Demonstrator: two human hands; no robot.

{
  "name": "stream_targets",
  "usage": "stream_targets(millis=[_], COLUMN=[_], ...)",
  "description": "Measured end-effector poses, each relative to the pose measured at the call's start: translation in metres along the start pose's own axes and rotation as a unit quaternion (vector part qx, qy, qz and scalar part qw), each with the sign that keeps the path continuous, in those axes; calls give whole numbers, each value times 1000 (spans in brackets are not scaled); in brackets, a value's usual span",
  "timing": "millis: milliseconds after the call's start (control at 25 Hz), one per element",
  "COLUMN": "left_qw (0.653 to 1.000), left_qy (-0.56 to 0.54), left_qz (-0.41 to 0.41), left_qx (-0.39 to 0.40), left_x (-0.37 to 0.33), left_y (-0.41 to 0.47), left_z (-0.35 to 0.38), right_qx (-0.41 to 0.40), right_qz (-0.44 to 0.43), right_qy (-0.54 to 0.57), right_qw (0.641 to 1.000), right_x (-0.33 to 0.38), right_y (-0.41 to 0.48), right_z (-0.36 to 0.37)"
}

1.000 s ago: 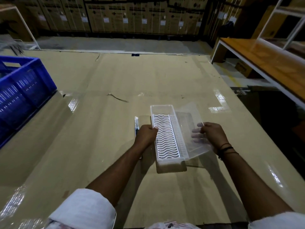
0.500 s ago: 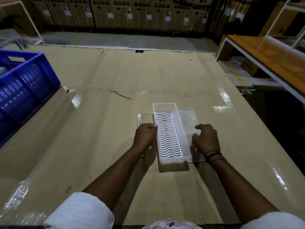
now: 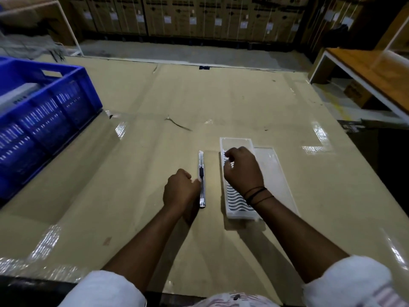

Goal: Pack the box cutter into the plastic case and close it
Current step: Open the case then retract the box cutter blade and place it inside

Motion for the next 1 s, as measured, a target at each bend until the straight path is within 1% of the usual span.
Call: stream_targets(millis=[120, 240, 320, 400, 480, 560, 640, 760, 840, 1000], left_qw=[999, 998, 996, 994, 993, 992, 991, 992, 992, 991], left_qy=[41, 65, 87, 104, 116, 121, 124, 120, 120, 123], left_qz=[27, 9, 2, 13, 28, 35, 38, 34, 36, 41], left_qx=[2, 4, 7, 7, 5, 9, 18, 12, 9, 37], left_x=[2, 1, 1, 1, 2, 2, 4, 6, 6, 2], left_y=[-5, -6, -7, -8, -7, -7, -8, -8, -8, -12], left_z=[5, 12, 14, 14, 14, 15, 15, 16, 17, 17], right_qx=[81, 175, 211, 242, 256, 254, 255, 255, 255, 256], right_qz=[-23, -15, -11, -14, -14, -3, 15, 40, 43, 40], right_qy=[-14, -67, -93, -122, -147, -152, -136, -113, -107, -98], right_qw=[996, 982, 973, 962, 955, 955, 957, 959, 960, 961], right_x=[35, 62, 70, 74, 74, 72, 71, 69, 67, 69], right_y=[12, 23, 27, 27, 25, 27, 29, 31, 31, 29], right_z=[14, 23, 34, 49, 63, 71, 74, 73, 72, 73])
Point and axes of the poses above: each hand's wrist, its own y-axis towards the middle knuckle, its own z-axis out of the palm, x = y × z, the point moved 2 cm from there along y, towards the middle knuckle, and after that the axes turned 9 degrees about -y, right-handed, at the moved point
